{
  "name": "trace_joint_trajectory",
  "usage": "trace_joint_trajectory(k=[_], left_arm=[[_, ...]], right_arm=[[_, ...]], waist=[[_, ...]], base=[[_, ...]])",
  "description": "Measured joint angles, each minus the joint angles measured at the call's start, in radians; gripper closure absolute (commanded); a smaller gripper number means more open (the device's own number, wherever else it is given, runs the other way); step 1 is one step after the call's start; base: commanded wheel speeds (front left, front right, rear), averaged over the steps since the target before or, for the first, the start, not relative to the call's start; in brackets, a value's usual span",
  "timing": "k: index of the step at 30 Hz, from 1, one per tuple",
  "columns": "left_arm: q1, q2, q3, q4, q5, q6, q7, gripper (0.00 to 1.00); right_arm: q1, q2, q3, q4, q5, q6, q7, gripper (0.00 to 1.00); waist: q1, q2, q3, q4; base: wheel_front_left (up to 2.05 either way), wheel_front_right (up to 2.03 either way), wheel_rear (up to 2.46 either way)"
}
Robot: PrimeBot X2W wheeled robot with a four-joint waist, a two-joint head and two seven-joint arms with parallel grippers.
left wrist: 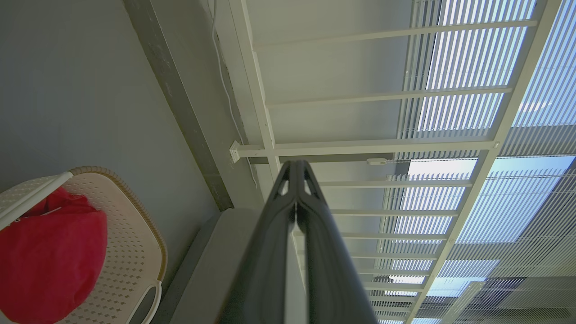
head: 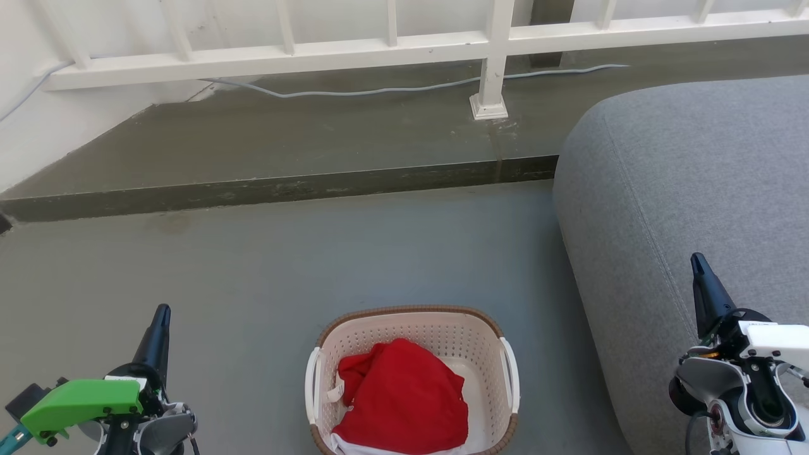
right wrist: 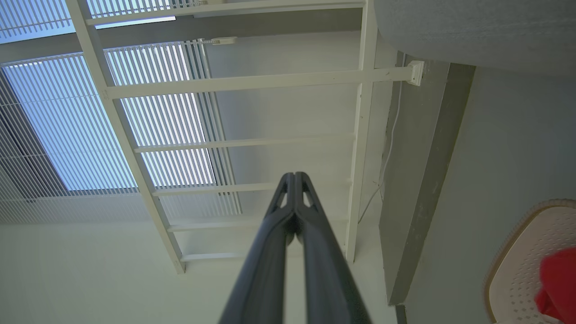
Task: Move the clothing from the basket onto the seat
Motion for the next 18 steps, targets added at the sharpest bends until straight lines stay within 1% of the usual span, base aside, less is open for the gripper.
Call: trace_joint_trajectory(k=[9, 10, 18], left_arm=[[0.003, -0.001, -0.002, 0.008, 0.0, 0.001, 0.0, 1.0], [0.01, -0.002, -0.005, 0.018, 0.001, 0.001, 0.0, 0.0], [0.03, -0.016, -0.009, 0.031, 0.003, 0.001, -0.009, 0.0]], right_arm=[[0.004, 0.002, 0.001, 0.007, 0.0, -0.001, 0.0, 1.0], [0.01, 0.007, 0.001, 0.018, 0.0, -0.002, 0.0, 0.0], [0.033, 0.015, 0.004, 0.03, -0.009, -0.002, -0.009, 0.0]], waist=[[0.0, 0.0, 0.0, 0.0], [0.0, 0.0, 0.0, 0.0], [0.0, 0.0, 0.001, 0.0]], base=[[0.0, 0.0, 0.0], [0.0, 0.0, 0.0], [0.0, 0.0, 0.0]])
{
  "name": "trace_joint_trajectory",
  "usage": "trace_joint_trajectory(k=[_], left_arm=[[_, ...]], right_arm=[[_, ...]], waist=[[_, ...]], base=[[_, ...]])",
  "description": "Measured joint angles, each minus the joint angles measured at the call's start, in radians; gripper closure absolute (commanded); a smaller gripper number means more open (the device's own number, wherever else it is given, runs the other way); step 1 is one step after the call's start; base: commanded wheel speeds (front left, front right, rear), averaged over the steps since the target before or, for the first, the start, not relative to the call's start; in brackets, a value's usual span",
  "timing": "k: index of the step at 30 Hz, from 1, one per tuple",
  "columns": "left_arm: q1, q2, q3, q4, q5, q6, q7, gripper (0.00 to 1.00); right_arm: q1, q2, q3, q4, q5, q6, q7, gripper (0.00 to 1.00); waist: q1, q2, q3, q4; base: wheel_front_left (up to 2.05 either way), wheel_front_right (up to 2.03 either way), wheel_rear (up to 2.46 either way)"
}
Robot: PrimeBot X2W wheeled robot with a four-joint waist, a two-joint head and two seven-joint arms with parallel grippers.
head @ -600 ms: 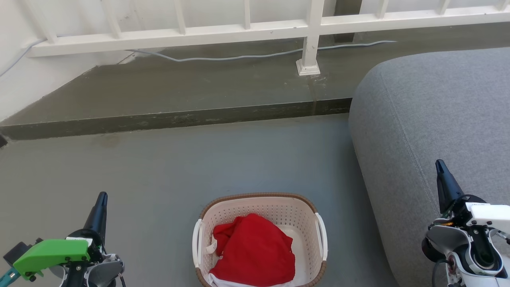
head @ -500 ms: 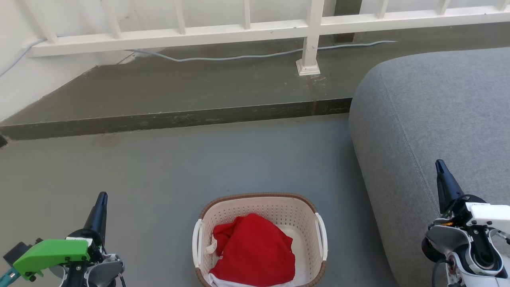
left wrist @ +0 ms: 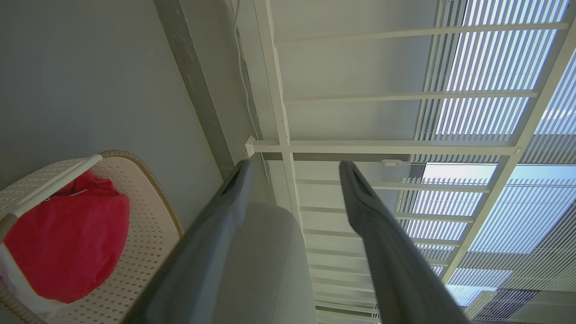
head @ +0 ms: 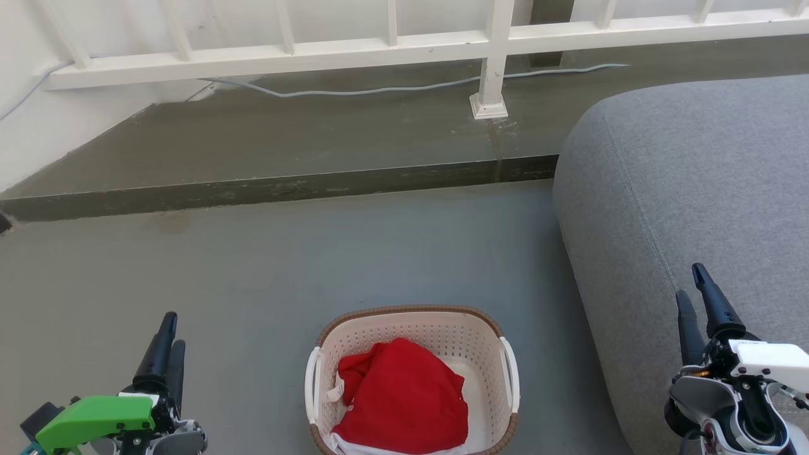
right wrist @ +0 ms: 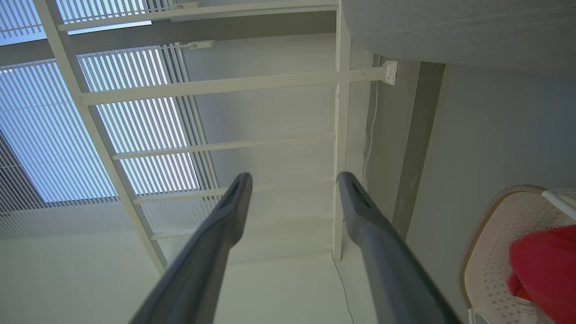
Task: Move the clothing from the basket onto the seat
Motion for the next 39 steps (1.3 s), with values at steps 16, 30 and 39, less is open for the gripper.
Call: trace_joint_trajectory(k=[16, 30, 39], left_arm=[[-0.014, 0.022, -0.039, -0.032, 0.097, 0.0, -0.061, 0.0], [-0.032, 0.072, -0.105, -0.053, 0.316, 0.0, -0.116, 0.0], [-0.063, 0.09, -0.131, -0.076, 0.475, 0.001, -0.143, 0.0]], right_arm=[[-0.01, -0.019, 0.034, -0.001, -0.106, 0.0, -0.063, 0.0], [-0.036, -0.075, 0.084, 0.003, -0.326, 0.0, -0.113, 0.0], [-0.065, -0.102, 0.115, -0.014, -0.505, -0.02, -0.144, 0.0]], waist=[[0.0, 0.0, 0.004, 0.0], [0.0, 0.0, 0.004, 0.001], [0.0, 0.0, 0.002, 0.001]], base=[[0.0, 0.0, 0.0], [0.0, 0.0, 0.0], [0.0, 0.0, 0.0]])
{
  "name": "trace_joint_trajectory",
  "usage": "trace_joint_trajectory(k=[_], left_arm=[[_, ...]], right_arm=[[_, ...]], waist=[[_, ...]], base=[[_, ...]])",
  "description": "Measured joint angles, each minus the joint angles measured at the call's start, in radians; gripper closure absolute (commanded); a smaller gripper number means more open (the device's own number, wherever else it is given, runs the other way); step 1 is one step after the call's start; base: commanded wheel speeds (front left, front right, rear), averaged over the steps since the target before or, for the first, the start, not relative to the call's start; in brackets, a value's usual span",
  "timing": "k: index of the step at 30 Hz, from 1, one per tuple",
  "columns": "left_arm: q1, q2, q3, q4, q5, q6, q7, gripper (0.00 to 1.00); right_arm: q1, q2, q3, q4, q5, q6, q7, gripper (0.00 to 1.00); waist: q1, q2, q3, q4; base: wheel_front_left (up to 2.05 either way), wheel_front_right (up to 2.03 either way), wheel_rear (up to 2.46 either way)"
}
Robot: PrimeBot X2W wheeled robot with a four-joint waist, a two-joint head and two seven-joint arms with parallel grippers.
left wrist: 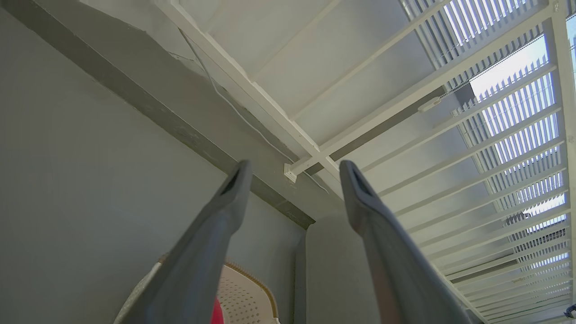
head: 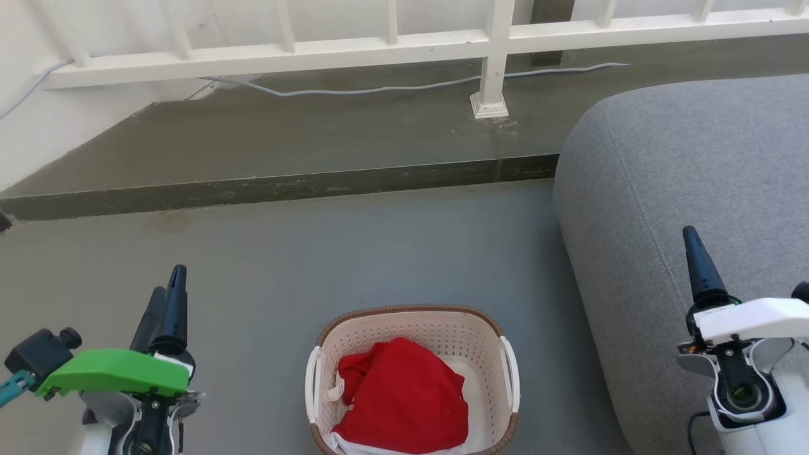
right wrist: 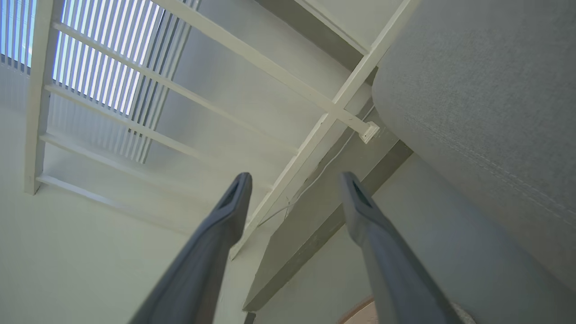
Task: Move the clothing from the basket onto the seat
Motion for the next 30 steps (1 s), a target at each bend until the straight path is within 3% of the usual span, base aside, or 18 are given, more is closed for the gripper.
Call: trace_joint_trajectory(k=[16, 30], left_arm=[[-0.012, 0.026, -0.07, -0.045, 0.305, 0.035, -0.054, 0.0], [-0.015, 0.029, -0.13, -0.043, 0.527, 0.071, -0.103, 0.0]], right_arm=[[-0.008, -0.028, 0.091, -0.014, -0.311, -0.045, -0.053, 0.0], [-0.013, -0.033, 0.142, 0.006, -0.515, -0.086, -0.1, 0.0]], waist=[[0.0, 0.0, 0.0, 0.0], [0.0, 0.0, 0.0, 0.001]], base=[[0.0, 0.0, 0.0], [0.0, 0.0, 0.0]])
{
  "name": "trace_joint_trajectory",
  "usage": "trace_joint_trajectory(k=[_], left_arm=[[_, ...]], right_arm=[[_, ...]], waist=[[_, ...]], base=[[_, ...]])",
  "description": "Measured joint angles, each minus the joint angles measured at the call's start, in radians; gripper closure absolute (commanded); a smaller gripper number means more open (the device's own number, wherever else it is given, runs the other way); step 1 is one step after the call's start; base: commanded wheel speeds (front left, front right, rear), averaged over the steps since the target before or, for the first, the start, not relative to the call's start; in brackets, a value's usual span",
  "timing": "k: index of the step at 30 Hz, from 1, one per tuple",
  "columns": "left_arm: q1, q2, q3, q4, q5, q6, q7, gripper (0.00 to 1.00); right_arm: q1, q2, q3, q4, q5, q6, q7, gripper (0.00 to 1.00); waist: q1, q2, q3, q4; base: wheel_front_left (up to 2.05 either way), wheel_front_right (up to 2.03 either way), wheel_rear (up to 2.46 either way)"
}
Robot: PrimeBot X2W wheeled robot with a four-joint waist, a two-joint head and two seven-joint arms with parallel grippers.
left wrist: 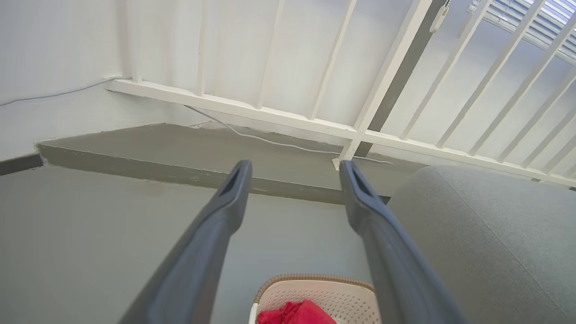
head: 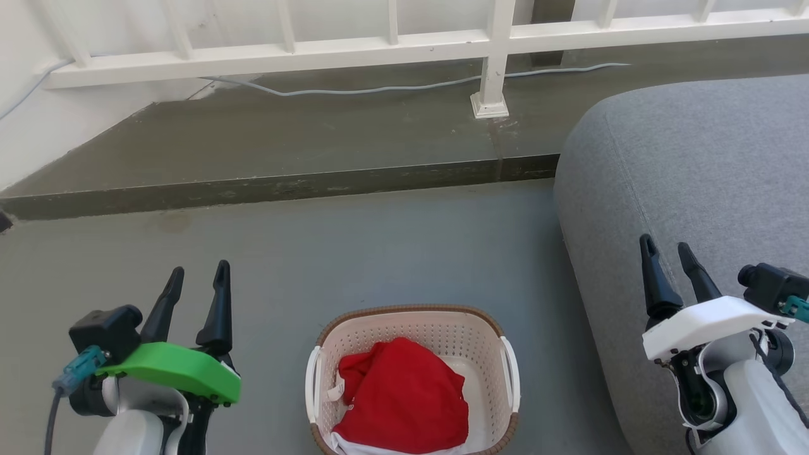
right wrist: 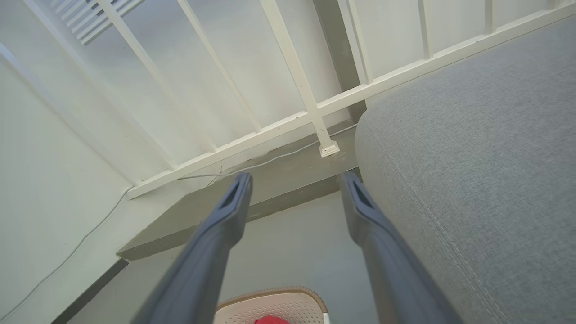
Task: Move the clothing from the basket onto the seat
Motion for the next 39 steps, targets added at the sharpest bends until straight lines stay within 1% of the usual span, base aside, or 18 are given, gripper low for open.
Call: trace_joint_trajectory(k=[4, 9, 11, 16, 18, 22, 28, 39], left_arm=[[0.0, 0.0, -0.01, 0.007, 0.05, 0.005, -0.01, 0.0], [0.0, 0.0, -0.03, 0.024, 0.114, 0.012, -0.031, 0.0], [0.0, 0.0, -0.032, 0.026, 0.141, 0.016, -0.04, 0.0], [-0.001, 0.0, -0.038, 0.034, 0.201, 0.025, -0.056, 0.0], [-0.002, -0.001, -0.04, 0.038, 0.214, 0.025, -0.063, 0.0], [-0.003, -0.003, -0.044, 0.055, 0.264, 0.034, -0.078, 0.0], [-0.008, -0.003, -0.059, 0.065, 0.33, 0.035, -0.098, 0.0], [-0.017, -0.014, -0.042, 0.099, 0.324, 0.035, -0.098, 0.0]], right_arm=[[-0.005, -0.002, 0.009, 0.007, -0.055, -0.009, -0.013, 0.0], [-0.015, -0.004, 0.024, 0.018, -0.122, -0.011, -0.032, 0.0], [-0.015, -0.005, 0.031, 0.022, -0.149, -0.018, -0.04, 0.0], [-0.015, -0.005, 0.04, 0.032, -0.214, -0.019, -0.053, 0.0], [-0.015, -0.005, 0.044, 0.035, -0.24, -0.026, -0.062, 0.0], [-0.017, -0.005, 0.052, 0.042, -0.29, -0.027, -0.073, 0.0], [-0.024, -0.005, 0.06, 0.053, -0.359, -0.028, -0.098, 0.0], [-0.034, 0.003, 0.047, 0.06, -0.363, -0.027, -0.1, 0.0]], waist=[[0.0, 0.0, 0.0, 0.001], [0.0, 0.0, 0.0, 0.001], [0.0, 0.0, 0.0, 0.001], [0.0, 0.0, 0.0, 0.001], [0.0, 0.0, -0.001, 0.001], [0.0, 0.0, -0.001, 0.0], [0.0, 0.0, 0.0, -0.001], [0.0, 0.0, 0.002, -0.002]], base=[[0.0, 0.0, 0.0], [0.0, 0.0, 0.0], [0.0, 0.0, 0.0], [0.0, 0.0, 0.0], [0.0, 0.0, 0.0], [0.0, 0.0, 0.0], [0.0, 0.0, 0.0], [0.0, 0.0, 0.0]])
